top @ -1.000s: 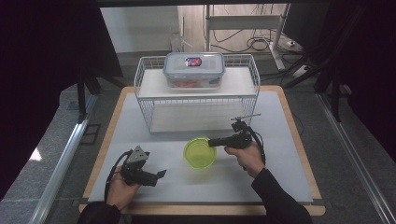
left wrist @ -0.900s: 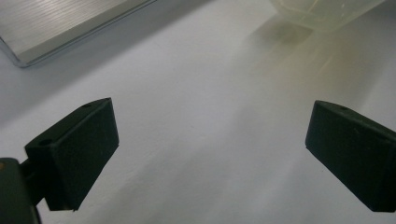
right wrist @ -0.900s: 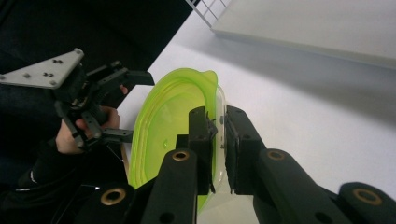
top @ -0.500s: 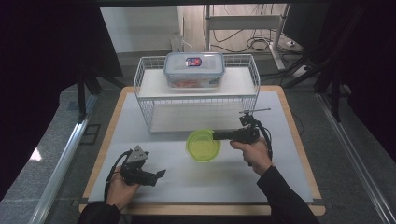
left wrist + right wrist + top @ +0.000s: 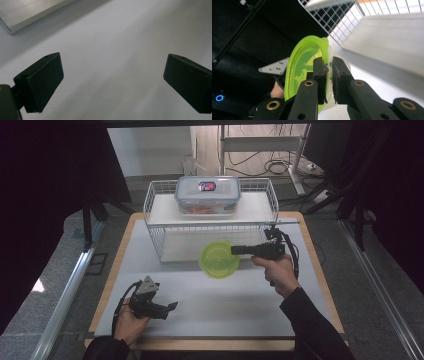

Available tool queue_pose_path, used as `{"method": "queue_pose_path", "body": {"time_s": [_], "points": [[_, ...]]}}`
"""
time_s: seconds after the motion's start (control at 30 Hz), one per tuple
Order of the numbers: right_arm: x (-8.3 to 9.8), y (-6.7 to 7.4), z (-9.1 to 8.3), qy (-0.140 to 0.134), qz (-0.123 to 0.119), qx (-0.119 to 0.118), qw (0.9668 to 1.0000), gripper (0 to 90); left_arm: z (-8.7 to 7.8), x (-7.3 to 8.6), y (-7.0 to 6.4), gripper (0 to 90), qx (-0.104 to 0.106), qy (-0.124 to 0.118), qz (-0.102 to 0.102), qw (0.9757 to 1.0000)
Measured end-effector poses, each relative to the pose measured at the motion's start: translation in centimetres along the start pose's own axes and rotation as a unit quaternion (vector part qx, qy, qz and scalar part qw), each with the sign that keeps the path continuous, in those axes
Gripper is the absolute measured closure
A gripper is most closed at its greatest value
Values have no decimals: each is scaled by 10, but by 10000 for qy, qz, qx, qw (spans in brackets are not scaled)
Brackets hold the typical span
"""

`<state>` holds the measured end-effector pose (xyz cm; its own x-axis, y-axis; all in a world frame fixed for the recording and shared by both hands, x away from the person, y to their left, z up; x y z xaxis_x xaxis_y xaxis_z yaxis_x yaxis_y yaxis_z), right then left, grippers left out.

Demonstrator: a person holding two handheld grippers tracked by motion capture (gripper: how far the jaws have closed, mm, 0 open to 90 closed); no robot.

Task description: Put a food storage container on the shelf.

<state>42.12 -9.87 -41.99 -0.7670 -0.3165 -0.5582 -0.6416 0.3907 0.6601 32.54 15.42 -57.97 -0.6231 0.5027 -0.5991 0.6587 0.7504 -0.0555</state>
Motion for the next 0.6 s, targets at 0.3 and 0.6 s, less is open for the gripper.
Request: {"method": "queue_pose_path", "body": {"time_s": [0.3, 0.6], "points": [[-40, 27, -21, -249, -73, -97, 9996, 832, 0, 0, 0, 27, 25, -23, 6, 10000], [-90, 48, -41, -546, -71, -123, 9984, 834, 0, -1, -2, 27, 68, -40, 24, 10000]]}}
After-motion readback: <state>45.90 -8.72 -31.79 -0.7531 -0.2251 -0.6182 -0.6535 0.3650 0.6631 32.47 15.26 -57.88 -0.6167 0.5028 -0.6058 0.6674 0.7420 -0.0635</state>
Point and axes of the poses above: each handheld gripper's, and its own axes: z roughly forward along the jaws, x roughly out of its underside, y roughly to its left, the point moved 9 cm from there along z, roughly forward along the jaws, and after that the axes turned 13 degrees about y, right-handed, at the moved point
